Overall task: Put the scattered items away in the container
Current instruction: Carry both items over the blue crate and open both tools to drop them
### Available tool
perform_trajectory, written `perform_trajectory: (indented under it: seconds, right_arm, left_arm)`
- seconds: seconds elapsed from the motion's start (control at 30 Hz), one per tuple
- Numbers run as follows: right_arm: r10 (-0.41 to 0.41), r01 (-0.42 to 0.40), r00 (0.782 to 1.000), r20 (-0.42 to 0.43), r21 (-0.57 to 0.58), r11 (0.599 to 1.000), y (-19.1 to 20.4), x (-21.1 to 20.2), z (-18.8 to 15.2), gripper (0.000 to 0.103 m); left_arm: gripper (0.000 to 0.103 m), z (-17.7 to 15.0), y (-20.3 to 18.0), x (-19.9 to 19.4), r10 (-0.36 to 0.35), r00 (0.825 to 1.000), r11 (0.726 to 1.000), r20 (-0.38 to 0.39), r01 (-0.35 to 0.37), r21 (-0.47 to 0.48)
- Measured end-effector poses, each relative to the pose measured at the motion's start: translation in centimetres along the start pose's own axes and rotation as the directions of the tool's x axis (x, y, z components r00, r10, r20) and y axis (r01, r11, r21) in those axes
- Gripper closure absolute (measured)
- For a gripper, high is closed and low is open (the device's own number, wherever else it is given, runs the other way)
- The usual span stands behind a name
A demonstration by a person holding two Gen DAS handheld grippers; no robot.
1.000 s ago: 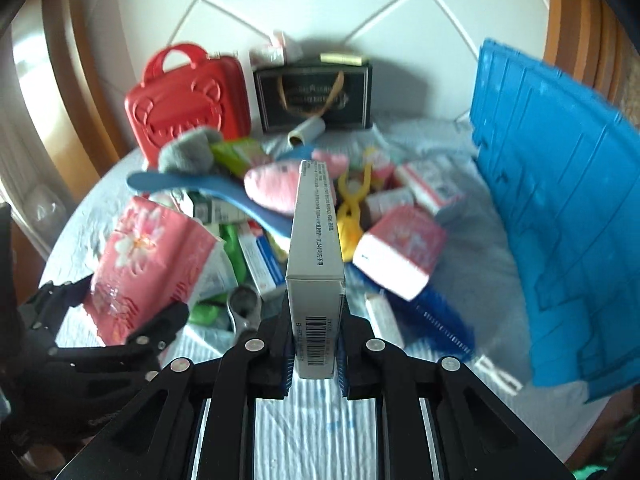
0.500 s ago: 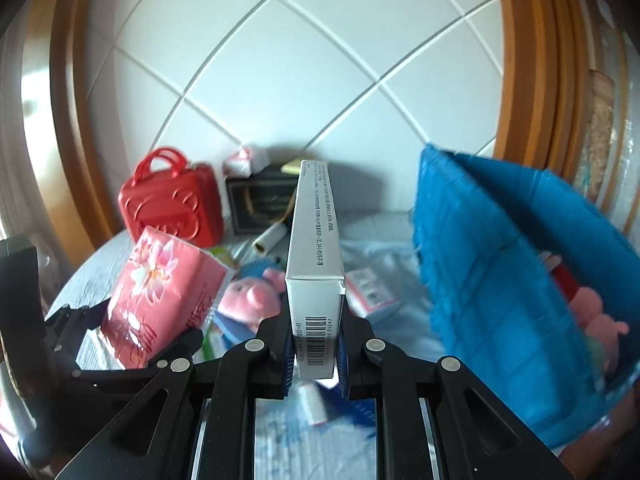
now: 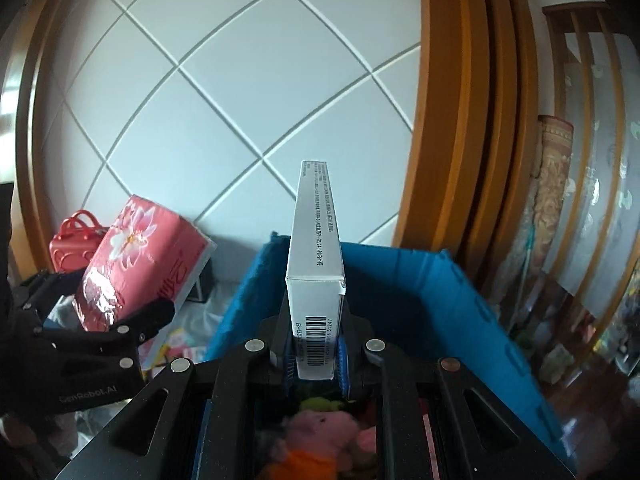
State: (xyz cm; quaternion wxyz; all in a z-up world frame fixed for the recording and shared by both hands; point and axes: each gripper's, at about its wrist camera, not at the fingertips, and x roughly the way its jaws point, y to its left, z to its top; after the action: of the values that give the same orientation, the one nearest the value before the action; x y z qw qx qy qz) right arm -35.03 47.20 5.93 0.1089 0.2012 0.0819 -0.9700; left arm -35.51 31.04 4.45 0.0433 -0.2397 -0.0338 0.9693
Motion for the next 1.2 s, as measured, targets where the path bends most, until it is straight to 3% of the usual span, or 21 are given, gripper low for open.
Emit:
perform_trajectory:
  seconds: [0.07,0.13,0.23,0.33,0.47,0.67,0.9,1.13,1.2]
  right_arm:
    - [-0.007,0.008,0.999,-0.036,0.013,1.000,-3.3,2.3,0.2,0.087]
    - [-0.003,0.006,0.997,-0.079,0.035,0.999,-6.0,4.5,-0.3,0.087]
    - [0.003,0.007,0.987,-0.158,0.064,0.998,-9.2,8.5,-1.7,0.087]
    - [0.015,0.004,0.973,-0.229,0.085,0.996,-11.1,12.3,-3.0,0.087]
    - [0.053,-0.016,0.959,-0.279,0.132,0.991,-12.6,15.7,-4.1,0.087]
    - [0.084,-0.050,0.936,-0.342,0.108,0.993,-12.0,17.0,-5.3,0.087]
    - [0.134,-0.105,0.922,-0.363,0.098,0.990,-10.9,17.6,-5.8,0.087]
    - [0.173,-0.140,0.909,-0.379,0.113,0.984,-10.1,18.1,-6.1,0.084]
    - [0.169,-0.135,0.912,-0.375,0.116,0.984,-10.2,17.9,-6.1,0.076]
  left_arm:
    - [0.007,1.3,-2.9,3.1,-0.018,0.996,1.000,-0.086,0.017,-0.008]
    - [0.007,1.7,-5.5,7.0,-0.019,0.981,1.000,-0.196,0.018,-0.002]
    - [0.007,1.0,-8.2,12.6,0.024,0.939,0.999,-0.344,-0.014,0.031]
    - [0.007,-0.5,-9.6,17.2,0.087,0.893,0.996,-0.441,-0.070,0.055]
    - [0.010,-2.3,-10.0,20.3,0.138,0.850,0.990,-0.508,-0.099,0.104]
    - [0.009,-3.5,-10.9,20.8,0.140,0.833,0.988,-0.536,-0.080,0.132]
    - [0.008,-4.2,-11.1,21.2,0.112,0.787,0.994,-0.607,-0.082,0.078]
    - [0.008,-4.3,-12.0,20.7,0.114,0.794,0.992,-0.597,-0.064,0.105]
    - [0.008,-4.3,-12.1,20.7,0.115,0.795,0.992,-0.596,-0.063,0.108]
